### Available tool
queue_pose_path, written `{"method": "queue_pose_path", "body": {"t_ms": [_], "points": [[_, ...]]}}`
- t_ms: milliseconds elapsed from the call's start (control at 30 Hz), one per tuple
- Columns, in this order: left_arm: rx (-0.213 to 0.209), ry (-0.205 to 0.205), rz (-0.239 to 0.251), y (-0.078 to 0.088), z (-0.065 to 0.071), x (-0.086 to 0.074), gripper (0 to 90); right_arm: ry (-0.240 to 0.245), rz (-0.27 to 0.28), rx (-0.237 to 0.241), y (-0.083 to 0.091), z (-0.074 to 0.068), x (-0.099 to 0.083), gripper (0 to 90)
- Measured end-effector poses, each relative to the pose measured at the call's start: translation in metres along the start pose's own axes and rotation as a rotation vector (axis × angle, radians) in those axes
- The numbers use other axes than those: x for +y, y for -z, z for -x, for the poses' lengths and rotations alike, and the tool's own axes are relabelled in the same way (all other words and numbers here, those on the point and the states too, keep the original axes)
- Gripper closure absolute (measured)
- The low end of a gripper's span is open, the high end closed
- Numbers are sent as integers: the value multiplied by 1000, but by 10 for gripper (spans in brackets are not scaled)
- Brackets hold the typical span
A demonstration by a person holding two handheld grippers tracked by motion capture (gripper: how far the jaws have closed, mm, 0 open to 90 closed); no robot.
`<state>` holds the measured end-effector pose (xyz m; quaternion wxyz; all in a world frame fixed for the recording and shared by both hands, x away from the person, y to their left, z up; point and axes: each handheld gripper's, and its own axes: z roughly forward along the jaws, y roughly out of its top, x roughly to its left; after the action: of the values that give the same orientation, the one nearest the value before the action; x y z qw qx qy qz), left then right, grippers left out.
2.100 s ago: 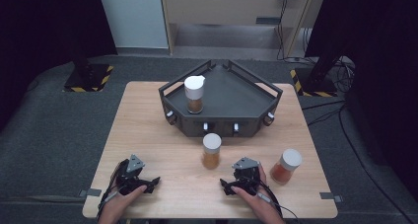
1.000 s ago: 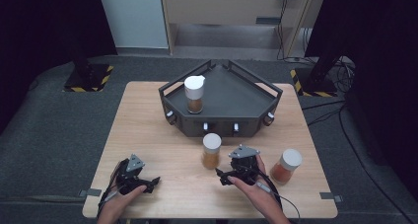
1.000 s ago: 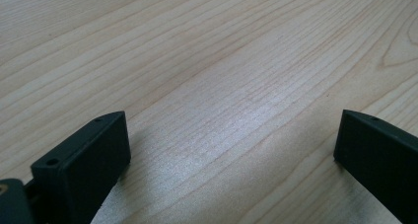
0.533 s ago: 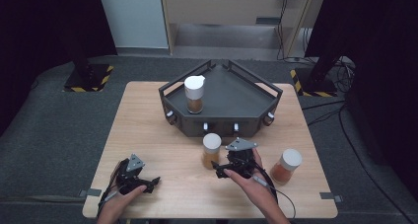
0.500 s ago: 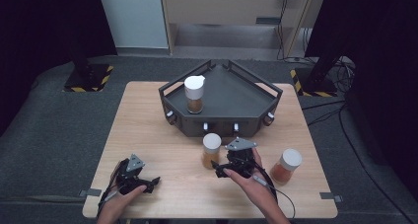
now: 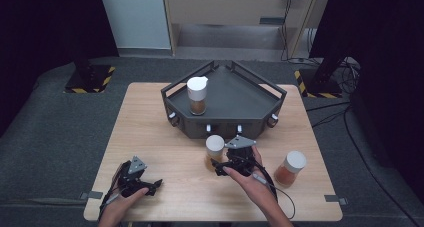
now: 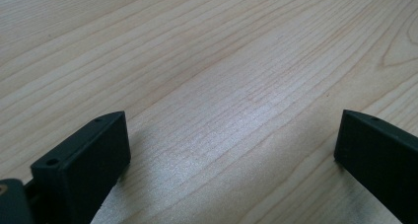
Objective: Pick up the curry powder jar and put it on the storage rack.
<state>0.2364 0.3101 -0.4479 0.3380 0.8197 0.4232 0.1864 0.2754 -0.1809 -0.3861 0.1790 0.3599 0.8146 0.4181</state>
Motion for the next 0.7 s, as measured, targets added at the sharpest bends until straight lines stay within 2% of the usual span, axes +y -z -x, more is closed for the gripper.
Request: {"method": "queue_pose_path", "body": {"t_ms": [700], "points": [[0, 0, 0, 0, 0, 0, 0, -20, 19, 19, -21, -4, 7, 149]]}}
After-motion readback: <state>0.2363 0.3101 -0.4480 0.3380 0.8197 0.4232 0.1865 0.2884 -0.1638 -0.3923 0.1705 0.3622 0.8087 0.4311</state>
